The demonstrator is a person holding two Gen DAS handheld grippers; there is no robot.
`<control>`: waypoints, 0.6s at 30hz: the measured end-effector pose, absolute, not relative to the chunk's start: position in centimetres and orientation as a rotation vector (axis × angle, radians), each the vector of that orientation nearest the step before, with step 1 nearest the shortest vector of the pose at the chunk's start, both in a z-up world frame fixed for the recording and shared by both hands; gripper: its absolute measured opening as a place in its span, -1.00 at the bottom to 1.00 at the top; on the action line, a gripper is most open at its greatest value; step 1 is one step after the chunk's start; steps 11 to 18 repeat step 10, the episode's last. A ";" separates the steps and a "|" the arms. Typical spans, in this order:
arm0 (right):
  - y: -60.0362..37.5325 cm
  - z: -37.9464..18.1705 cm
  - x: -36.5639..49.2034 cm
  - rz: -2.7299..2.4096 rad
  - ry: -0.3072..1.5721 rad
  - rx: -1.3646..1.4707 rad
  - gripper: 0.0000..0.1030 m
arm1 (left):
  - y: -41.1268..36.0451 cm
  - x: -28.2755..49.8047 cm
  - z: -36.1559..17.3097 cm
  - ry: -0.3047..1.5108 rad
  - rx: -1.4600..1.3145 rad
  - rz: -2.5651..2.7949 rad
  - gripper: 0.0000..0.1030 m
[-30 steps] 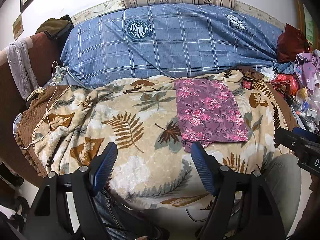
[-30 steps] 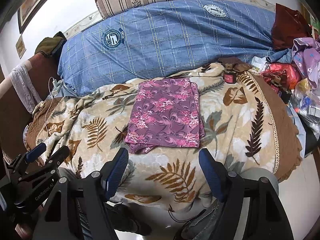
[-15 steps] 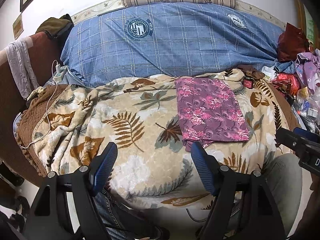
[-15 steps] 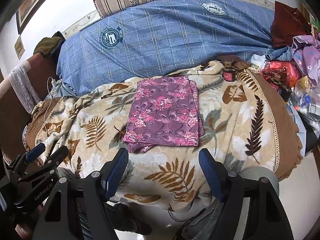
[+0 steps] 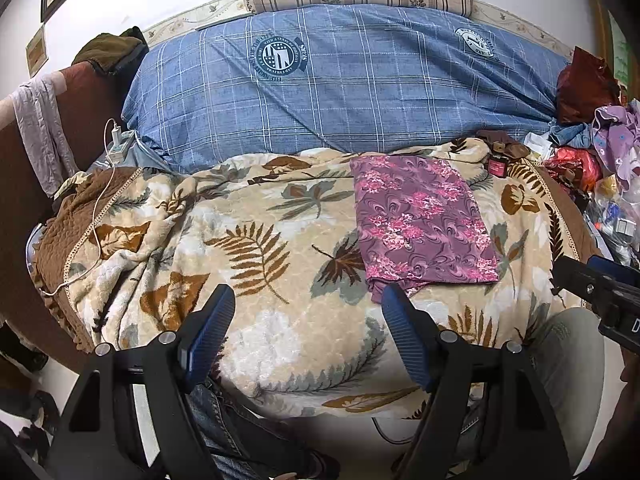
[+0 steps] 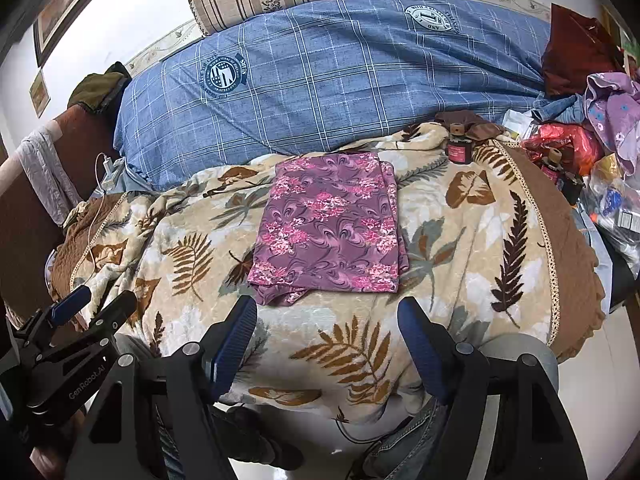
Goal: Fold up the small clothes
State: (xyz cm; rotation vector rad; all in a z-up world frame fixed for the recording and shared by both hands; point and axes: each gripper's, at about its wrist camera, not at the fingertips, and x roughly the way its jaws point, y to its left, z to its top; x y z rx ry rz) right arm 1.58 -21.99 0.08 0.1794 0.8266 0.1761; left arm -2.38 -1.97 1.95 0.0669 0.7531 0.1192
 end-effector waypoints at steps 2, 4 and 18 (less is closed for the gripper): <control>-22.0 0.1 1.6 0.176 0.826 0.180 0.45 | -1.9 -2.1 1.4 0.772 0.071 0.119 0.48; -22.0 0.0 1.6 0.175 0.829 0.180 0.45 | -1.8 -1.8 0.7 0.791 0.062 0.112 0.48; -21.9 -1.0 3.0 0.177 0.853 0.177 0.46 | -1.5 0.7 -1.0 0.854 0.060 0.042 0.48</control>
